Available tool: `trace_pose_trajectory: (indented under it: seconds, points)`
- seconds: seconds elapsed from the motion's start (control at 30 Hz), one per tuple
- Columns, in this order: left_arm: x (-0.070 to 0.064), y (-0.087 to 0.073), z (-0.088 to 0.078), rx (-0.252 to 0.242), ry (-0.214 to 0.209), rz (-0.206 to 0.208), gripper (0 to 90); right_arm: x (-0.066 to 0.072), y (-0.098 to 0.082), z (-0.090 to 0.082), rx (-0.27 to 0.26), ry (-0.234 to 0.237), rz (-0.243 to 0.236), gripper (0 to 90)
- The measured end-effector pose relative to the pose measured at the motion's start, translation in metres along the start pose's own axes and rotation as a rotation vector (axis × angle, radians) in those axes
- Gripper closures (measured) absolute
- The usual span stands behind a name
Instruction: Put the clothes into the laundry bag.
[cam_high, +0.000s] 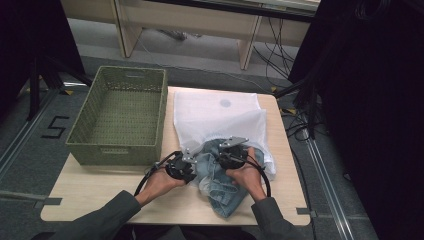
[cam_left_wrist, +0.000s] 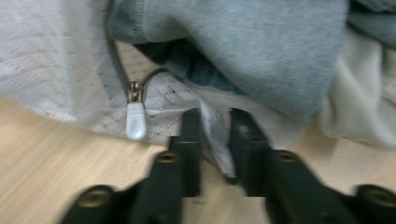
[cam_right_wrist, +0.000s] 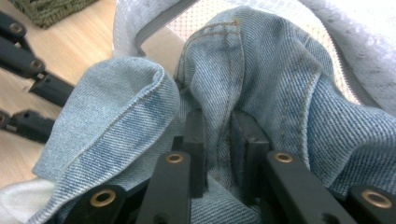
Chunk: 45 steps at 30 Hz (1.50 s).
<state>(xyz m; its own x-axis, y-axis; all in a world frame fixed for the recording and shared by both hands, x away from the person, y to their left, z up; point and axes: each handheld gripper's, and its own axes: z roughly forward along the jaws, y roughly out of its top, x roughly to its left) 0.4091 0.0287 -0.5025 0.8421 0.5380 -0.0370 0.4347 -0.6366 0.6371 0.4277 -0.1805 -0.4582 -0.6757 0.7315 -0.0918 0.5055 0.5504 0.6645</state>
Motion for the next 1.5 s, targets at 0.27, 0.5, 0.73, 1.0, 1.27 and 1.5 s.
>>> trace_pose_trajectory:
  seconds: [0.27,0.5,0.73,1.0,1.27,1.5]
  points:
    - [-0.011,-0.011,-0.012,0.040,-0.027,0.077,87.0,0.013,0.003,-0.004,0.000,-0.062,-0.087,81.1]
    - [-0.023,-0.019,-0.017,0.021,-0.022,0.072,87.2,0.011,0.018,0.017,0.007,-0.125,-0.059,81.5]
    - [-0.021,-0.023,-0.021,0.025,-0.030,0.085,87.1,-0.010,0.038,0.027,-0.104,-0.213,0.004,81.1]
    - [-0.020,-0.024,-0.020,0.020,-0.039,0.072,86.5,-0.005,0.027,0.008,-0.072,-0.064,0.077,63.1]
    - [-0.018,-0.023,-0.022,0.042,-0.039,0.097,86.5,0.007,0.005,-0.053,-0.099,0.091,0.043,46.4]
    - [-0.019,-0.024,-0.020,0.017,-0.043,0.072,86.3,0.025,-0.028,-0.046,-0.071,0.138,0.029,38.6]
